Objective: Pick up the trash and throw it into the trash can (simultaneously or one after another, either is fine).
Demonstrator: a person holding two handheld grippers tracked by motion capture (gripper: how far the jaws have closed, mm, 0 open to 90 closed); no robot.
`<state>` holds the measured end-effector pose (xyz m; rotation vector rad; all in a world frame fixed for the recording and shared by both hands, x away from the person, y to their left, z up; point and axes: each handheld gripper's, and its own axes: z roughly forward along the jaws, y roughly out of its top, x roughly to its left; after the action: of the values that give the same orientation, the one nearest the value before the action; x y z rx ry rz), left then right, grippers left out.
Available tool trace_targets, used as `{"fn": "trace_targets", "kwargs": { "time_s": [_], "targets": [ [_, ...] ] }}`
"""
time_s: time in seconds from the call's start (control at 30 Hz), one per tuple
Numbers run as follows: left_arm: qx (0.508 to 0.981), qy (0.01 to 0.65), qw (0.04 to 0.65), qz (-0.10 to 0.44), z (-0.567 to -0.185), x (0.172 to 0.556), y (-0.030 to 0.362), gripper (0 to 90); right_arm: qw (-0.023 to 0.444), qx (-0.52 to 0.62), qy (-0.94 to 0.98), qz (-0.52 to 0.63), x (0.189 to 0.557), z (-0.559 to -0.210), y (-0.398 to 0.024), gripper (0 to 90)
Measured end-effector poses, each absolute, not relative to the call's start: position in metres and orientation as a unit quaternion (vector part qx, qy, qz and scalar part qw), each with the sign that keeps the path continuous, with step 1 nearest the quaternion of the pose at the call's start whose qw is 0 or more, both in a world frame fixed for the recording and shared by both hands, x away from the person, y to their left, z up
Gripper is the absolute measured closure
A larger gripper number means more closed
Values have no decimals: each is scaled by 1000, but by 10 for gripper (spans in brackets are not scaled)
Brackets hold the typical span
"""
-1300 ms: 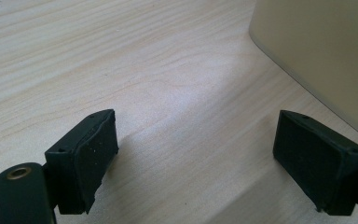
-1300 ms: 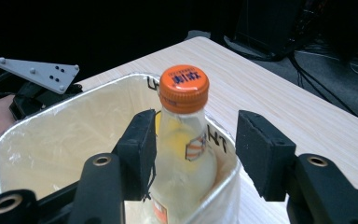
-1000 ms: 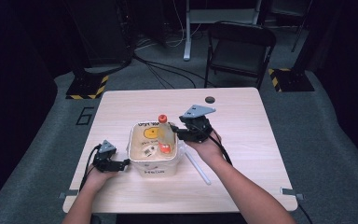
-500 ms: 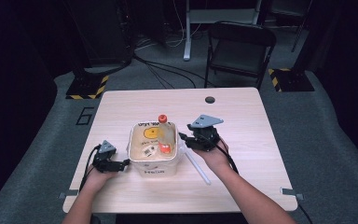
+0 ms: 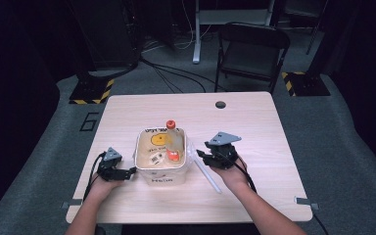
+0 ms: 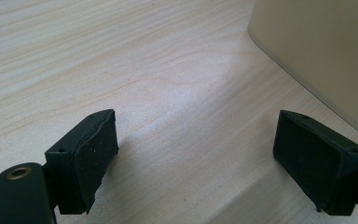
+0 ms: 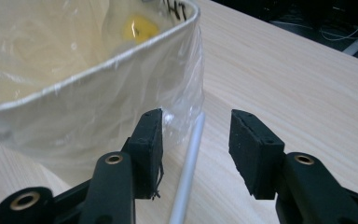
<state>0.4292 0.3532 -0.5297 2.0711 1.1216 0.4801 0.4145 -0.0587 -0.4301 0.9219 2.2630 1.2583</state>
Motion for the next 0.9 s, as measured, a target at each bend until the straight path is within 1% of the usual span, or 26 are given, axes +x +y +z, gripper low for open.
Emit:
{"fn": "trace_targets", "kwargs": {
  "time_s": [0.37, 0.53, 0.9],
  "targets": [
    [804, 435, 360, 185, -530, 429, 353, 137, 187, 334, 819, 428, 399, -461, -62, 544],
    [804, 435, 360, 185, -530, 429, 353, 137, 181, 333, 826, 418, 392, -474, -62, 589],
    [805, 435, 360, 185, -530, 429, 353, 137, 172, 342, 830, 405, 384, -493, -65, 622]
  ]
}}
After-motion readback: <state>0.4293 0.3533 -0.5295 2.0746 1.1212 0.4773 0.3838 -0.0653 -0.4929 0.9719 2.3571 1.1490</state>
